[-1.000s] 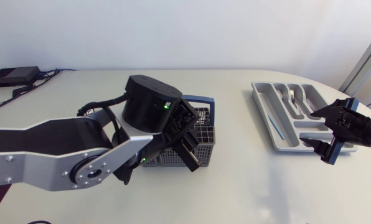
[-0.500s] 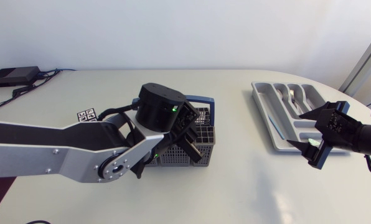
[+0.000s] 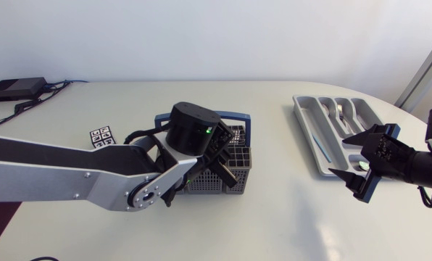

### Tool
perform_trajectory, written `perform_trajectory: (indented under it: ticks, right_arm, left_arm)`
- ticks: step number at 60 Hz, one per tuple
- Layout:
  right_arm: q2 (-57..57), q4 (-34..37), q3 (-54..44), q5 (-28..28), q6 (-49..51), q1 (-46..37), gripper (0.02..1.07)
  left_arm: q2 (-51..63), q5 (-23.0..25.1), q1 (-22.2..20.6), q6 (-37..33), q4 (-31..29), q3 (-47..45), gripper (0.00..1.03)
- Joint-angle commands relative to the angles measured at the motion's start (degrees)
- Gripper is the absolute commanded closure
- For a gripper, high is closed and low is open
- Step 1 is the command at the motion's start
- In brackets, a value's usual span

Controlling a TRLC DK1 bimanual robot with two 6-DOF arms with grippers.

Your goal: Transfer all utensils from the basket to the drawer tray.

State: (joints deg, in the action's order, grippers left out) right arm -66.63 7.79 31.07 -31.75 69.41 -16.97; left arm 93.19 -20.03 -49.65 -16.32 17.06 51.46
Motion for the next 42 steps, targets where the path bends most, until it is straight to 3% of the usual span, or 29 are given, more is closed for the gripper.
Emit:
perform_trajectory:
  ticks: [1,17,42]
  right_arm:
    - [0.7,-0.3,-1.9,-0.4,-1.0,0.5,0.07]
    - [1.6,-0.3,-2.4,-0.4,-1.0,1.0,0.07]
    - [2.1,-0.3,-3.0,-0.4,-1.1,1.6,0.07]
  left_arm:
    - [1.4,-0.1,-0.1,0.8,1.7,0.1,0.92]
    - [1.5,-0.7,-0.5,0.6,3.1,-0.8,1.0]
    - [-1.5,-2.4,-0.9,-2.8,6.8,-4.4,1.0]
